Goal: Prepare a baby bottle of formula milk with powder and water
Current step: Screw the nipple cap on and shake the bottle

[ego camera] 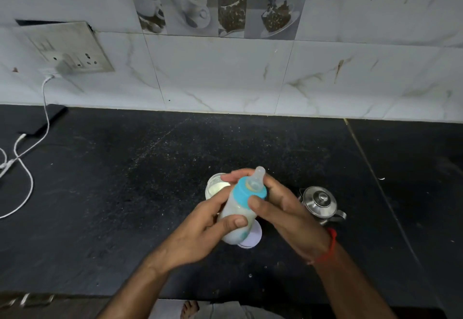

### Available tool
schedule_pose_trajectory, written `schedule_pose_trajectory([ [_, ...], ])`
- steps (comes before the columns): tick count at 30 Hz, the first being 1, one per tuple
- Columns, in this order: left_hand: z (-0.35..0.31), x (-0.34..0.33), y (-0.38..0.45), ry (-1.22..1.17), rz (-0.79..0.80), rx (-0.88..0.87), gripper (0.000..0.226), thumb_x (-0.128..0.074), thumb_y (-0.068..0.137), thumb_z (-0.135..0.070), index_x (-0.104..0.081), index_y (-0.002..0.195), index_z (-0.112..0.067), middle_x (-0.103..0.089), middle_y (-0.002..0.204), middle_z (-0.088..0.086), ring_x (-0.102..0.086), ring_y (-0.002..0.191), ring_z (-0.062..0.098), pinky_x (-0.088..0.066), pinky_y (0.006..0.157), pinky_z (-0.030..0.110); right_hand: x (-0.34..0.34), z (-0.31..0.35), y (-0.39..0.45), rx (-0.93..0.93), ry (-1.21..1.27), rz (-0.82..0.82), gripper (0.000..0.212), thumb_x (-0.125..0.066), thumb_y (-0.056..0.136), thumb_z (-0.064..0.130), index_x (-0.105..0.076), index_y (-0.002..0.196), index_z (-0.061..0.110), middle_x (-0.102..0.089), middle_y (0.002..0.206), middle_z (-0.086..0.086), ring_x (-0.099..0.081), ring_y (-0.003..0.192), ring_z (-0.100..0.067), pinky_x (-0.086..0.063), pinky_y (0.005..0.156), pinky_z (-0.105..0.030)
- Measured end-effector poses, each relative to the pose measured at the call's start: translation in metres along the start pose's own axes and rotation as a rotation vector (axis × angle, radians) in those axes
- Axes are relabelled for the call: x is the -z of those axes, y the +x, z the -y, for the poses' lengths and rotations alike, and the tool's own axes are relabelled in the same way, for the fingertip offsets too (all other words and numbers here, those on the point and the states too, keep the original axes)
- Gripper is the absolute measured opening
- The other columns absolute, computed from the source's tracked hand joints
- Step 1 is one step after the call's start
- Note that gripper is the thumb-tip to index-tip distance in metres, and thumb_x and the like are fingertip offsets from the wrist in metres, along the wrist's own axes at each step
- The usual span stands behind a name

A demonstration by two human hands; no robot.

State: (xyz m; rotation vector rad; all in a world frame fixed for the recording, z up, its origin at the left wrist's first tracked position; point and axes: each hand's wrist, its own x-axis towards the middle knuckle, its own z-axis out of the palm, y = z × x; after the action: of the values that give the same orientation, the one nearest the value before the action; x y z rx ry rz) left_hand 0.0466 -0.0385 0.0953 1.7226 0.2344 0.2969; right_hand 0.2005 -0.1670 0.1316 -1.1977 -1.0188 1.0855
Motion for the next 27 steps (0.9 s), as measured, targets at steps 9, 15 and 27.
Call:
schedule_pose_trajectory([
  [9, -0.007, 0.006, 0.021, 0.289, -0.091, -0.036, 0.054, -0.057, 0.098, -0.052, -0.048, 0.147, -0.03, -0.067, 0.125, -0.008, -0.066, 0.111, 0.024, -0.055, 0.093, 0.045, -0.009, -0.01, 0.024, 0.14, -0.09, -0.296, 0.032, -0.063, 0.096, 0.02, -0.06, 0.127, 0.009, -0.067, 0.131, -0.008, -0.065, 0.122, -0.031, -0.051, 0.104, -0.059],
  [15, -0.015, 0.022, 0.021, 0.06, 0.06, -0.001, 0.054, -0.064, 0.098, -0.044, -0.051, 0.147, -0.024, -0.066, 0.129, 0.011, -0.063, 0.117, 0.038, -0.052, 0.101, 0.056, -0.007, 0.003, 0.022, 0.089, -0.033, -0.156, 0.044, -0.062, 0.098, 0.018, -0.05, 0.139, 0.009, -0.062, 0.141, -0.009, -0.061, 0.128, -0.031, -0.051, 0.107, -0.052],
  [27, -0.02, 0.005, 0.026, 0.334, -0.066, -0.071, 0.051, -0.061, 0.097, -0.051, -0.051, 0.144, -0.037, -0.069, 0.123, -0.012, -0.067, 0.107, 0.022, -0.055, 0.09, 0.041, -0.026, -0.007, 0.017, 0.161, -0.002, -0.477, 0.031, -0.065, 0.093, 0.028, -0.063, 0.119, 0.012, -0.07, 0.124, -0.007, -0.067, 0.116, -0.028, -0.056, 0.099, -0.052],
])
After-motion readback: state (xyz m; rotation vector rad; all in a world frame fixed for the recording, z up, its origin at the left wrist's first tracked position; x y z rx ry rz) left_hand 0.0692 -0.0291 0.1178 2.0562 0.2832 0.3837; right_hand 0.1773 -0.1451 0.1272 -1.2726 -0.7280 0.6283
